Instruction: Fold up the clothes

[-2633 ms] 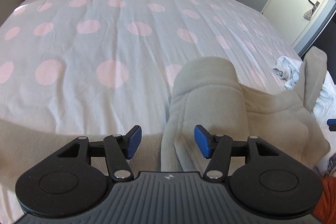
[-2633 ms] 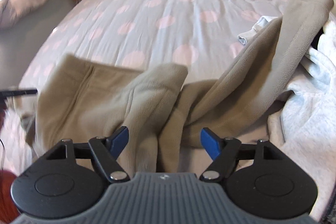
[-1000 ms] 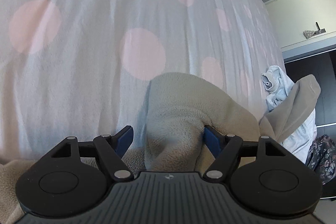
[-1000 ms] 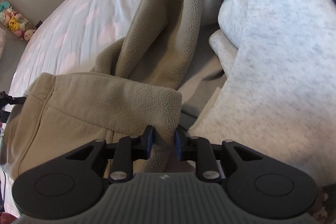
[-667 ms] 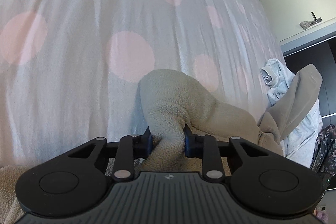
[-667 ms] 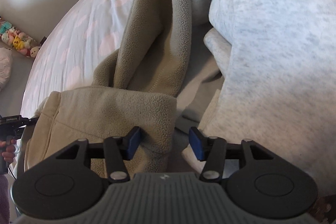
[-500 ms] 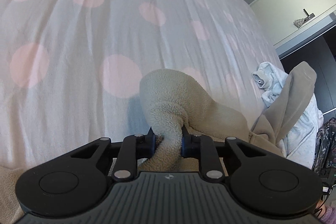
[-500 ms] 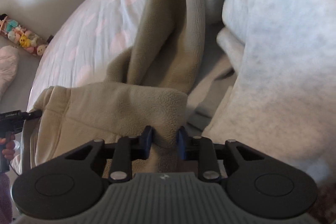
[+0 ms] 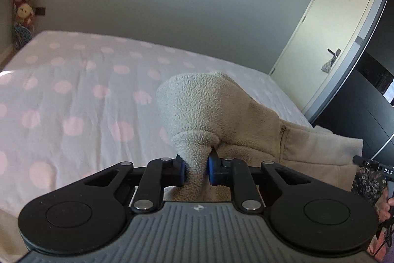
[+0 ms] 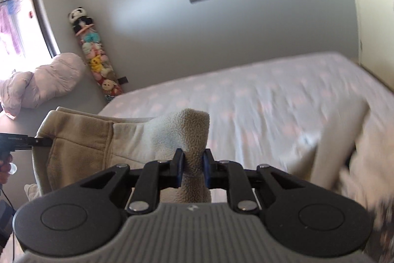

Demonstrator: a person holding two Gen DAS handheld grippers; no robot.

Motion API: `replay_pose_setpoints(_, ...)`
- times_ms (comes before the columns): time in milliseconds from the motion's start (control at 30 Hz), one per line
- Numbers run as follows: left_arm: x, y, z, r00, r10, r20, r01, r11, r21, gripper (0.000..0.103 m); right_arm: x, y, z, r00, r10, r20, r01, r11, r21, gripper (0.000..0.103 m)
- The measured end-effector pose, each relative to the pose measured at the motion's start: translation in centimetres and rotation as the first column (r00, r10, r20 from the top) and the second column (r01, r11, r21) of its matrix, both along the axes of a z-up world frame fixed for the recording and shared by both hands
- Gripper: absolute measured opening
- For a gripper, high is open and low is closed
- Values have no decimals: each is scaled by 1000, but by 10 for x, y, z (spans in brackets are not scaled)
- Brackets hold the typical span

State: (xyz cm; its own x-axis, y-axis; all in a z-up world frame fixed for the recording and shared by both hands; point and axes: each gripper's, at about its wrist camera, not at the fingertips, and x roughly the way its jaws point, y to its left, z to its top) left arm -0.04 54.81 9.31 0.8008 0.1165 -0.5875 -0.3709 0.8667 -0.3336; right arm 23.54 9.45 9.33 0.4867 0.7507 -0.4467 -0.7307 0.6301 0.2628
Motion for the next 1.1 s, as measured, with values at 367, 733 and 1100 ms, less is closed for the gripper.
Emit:
replay_pose_setpoints(367, 42, 73, 47, 982, 181, 59, -188, 968, 168, 14, 85, 171, 77, 953, -7, 304, 36, 995, -88, 18)
replay_pose_setpoints(733, 158, 172, -43, 966, 256, -33, -242, 941, 237, 14, 208, 326, -11, 942, -65, 330, 139, 969, -204, 16)
replay_pose_setpoints(1100, 212, 213, -153, 912, 296, -285, -225, 940, 258, 22, 281, 375, -93, 957, -172, 234, 232, 938, -258, 6)
